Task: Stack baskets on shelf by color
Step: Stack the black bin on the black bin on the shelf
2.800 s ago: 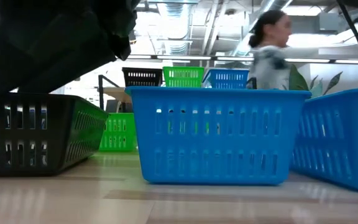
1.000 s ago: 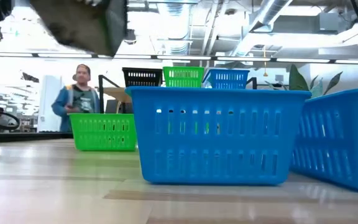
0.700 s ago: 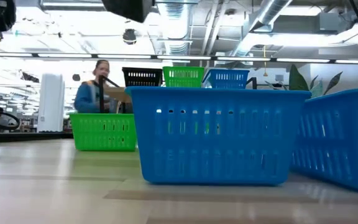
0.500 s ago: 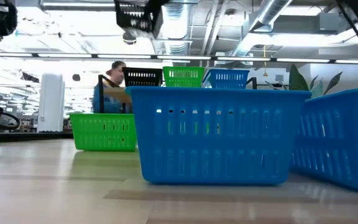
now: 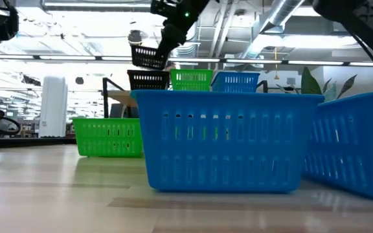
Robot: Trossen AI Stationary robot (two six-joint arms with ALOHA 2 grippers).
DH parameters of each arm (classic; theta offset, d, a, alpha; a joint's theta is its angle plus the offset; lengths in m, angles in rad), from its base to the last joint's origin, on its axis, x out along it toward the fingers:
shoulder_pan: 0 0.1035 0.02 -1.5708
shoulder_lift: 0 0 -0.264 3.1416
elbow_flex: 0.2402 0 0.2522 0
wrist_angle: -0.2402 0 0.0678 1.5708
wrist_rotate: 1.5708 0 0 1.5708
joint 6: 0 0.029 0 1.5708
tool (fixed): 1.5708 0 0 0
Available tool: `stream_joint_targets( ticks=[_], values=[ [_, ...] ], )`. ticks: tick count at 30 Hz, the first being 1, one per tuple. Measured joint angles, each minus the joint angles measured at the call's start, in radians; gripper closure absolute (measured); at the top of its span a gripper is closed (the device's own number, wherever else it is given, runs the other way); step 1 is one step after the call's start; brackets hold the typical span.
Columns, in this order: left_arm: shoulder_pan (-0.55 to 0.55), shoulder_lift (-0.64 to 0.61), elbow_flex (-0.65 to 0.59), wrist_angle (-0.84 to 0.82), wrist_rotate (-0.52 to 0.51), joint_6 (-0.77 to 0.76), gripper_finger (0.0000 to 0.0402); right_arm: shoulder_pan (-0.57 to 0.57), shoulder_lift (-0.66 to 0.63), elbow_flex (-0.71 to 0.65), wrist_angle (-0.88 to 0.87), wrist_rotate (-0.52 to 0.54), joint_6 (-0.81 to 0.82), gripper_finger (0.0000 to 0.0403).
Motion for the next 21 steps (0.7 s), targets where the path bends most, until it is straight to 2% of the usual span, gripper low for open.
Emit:
stream_joint_targets(
  ticks=[3,21],
  values=[
    [0.000,0.001,0.000,-0.017,0.000,0.000,0.0228,-0.013,0.011,0.003,-0.002,-0.035,0.009,0.0390],
    [0.000,-0.002,0.000,-0.041,0.000,-0.010,0.0228,-0.026,0.031,0.002,-0.008,-0.051,0.022,0.0376]
  ],
)
